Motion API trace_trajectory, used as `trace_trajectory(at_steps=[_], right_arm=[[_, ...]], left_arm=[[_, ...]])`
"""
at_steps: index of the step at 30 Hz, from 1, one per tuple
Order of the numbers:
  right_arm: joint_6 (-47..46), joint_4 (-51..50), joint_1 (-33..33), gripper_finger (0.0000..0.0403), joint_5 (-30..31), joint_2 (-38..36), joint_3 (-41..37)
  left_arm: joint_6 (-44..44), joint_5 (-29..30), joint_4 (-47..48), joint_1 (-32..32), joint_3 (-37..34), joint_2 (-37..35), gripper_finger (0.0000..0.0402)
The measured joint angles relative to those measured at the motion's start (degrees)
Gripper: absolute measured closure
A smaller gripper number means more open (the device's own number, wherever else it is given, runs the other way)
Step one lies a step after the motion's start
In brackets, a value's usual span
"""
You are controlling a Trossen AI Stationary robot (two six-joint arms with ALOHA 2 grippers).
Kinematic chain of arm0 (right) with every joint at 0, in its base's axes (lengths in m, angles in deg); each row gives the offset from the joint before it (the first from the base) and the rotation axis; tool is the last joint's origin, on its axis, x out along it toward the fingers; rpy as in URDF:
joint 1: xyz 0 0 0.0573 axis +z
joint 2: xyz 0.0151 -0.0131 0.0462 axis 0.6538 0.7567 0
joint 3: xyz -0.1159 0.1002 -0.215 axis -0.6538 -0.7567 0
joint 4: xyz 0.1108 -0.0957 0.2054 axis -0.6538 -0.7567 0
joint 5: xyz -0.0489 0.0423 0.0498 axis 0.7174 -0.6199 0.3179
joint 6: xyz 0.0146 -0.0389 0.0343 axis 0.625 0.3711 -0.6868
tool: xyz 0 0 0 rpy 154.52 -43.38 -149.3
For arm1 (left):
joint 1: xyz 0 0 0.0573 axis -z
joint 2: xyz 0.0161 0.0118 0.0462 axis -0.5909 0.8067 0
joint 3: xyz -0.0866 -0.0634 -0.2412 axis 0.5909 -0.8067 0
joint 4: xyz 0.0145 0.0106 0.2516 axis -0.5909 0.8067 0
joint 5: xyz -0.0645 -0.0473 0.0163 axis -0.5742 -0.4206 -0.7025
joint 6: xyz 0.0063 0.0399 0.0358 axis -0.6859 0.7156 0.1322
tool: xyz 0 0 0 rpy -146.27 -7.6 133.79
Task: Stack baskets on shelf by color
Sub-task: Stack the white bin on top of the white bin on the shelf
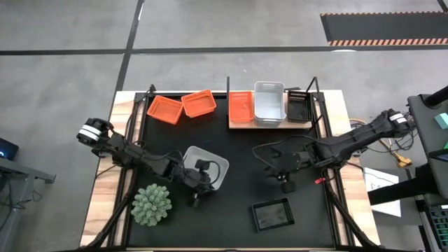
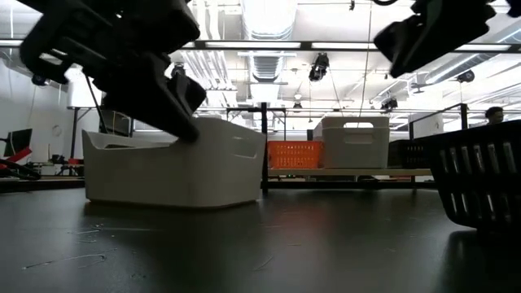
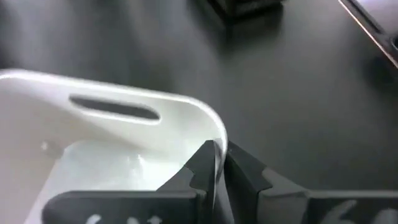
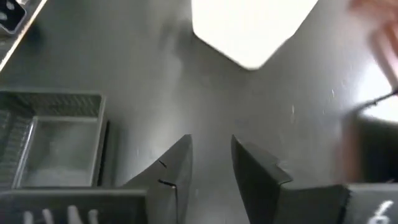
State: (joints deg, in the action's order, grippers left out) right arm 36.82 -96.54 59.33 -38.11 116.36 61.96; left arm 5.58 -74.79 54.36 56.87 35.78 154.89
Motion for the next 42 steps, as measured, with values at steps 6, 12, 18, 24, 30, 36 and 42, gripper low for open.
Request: trace_trajectory(at_steps=[6, 12, 18, 24, 30, 36, 42], right_arm=[[4.46, 4.46, -0.06, 0.0257, 0.01, 6.05, 2.44], [10.83, 4.65, -0.15, 0.0223, 0.05, 12.17, 8.86], [20.11, 4.64, -1.03, 0.0216, -1.45, 17.85, 15.47], [26.04, 4.88, -3.73, 0.0216, -6.13, 24.92, 21.86], [31.39, 5.16, -6.65, 0.0216, -10.64, 32.75, 27.06], [34.50, 5.41, -9.41, 0.0218, -12.31, 39.96, 31.48], [35.07, 5.12, -11.84, 0.0223, -16.06, 45.01, 33.97]], left_arm=[[-0.05, -1.21, 1.53, 0.20, 0.16, 0.00, 0.0314], [-0.02, -1.23, 1.62, 0.37, 1.03, -1.95, 0.0261], [3.83, -1.09, 1.61, 0.46, 2.18, -7.36, 0.0261], [18.32, 13.44, 0.62, 0.46, 2.19, -14.61, 0.0290], [29.56, 30.61, -5.92, -0.25, 0.29, -20.14, 0.0321], [29.94, 33.13, -9.33, -0.55, -3.15, -22.82, 0.0343], [31.07, 34.12, -13.48, -0.61, -7.26, -22.86, 0.0359]])
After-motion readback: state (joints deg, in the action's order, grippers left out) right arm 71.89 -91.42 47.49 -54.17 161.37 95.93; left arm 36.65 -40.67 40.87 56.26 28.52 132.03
